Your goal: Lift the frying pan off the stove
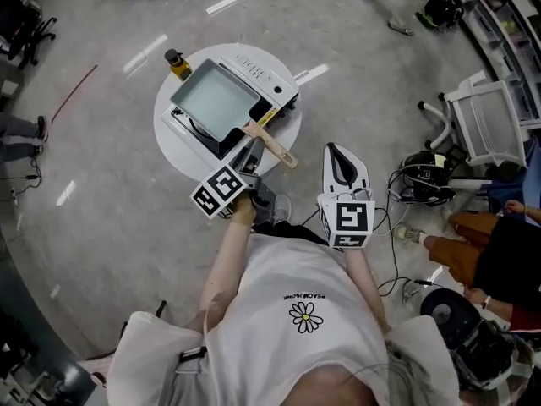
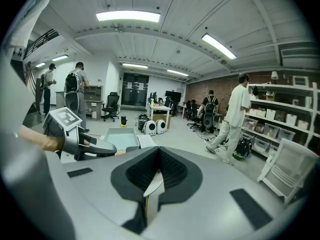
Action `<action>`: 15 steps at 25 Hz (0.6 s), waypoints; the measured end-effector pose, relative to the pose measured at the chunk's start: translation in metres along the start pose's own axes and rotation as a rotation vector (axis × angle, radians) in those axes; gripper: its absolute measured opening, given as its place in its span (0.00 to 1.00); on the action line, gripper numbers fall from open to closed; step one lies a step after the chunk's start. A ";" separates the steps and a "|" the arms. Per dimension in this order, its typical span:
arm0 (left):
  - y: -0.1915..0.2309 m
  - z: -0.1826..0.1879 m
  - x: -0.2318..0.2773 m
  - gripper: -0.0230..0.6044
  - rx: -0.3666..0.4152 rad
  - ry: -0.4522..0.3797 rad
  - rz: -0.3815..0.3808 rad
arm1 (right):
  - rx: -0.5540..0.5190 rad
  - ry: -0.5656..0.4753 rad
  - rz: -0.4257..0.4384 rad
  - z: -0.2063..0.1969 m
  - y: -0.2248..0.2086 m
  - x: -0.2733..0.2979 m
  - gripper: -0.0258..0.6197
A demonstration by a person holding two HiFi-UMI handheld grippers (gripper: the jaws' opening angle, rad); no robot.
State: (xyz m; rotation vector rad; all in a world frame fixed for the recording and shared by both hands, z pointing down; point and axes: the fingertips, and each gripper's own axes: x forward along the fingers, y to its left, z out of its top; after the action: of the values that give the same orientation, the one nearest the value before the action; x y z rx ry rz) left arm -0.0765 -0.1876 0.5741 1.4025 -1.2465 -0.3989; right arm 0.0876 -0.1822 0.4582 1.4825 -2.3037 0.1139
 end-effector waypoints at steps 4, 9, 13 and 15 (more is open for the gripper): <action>0.001 -0.006 0.022 0.49 -0.062 0.037 -0.039 | -0.003 0.005 0.005 -0.004 -0.001 0.005 0.04; 0.001 -0.016 0.039 0.49 -0.170 0.069 -0.071 | -0.001 0.031 -0.001 -0.008 -0.005 0.000 0.04; 0.001 -0.017 0.053 0.49 -0.284 0.073 -0.163 | 0.001 0.040 -0.001 -0.009 -0.008 -0.001 0.04; 0.003 -0.014 0.060 0.49 -0.337 0.068 -0.203 | 0.002 0.047 -0.001 -0.011 -0.008 -0.001 0.04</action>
State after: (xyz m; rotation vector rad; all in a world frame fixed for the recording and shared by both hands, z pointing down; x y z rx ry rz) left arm -0.0439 -0.2292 0.6053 1.2427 -0.9337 -0.6628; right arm 0.0985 -0.1819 0.4669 1.4665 -2.2662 0.1495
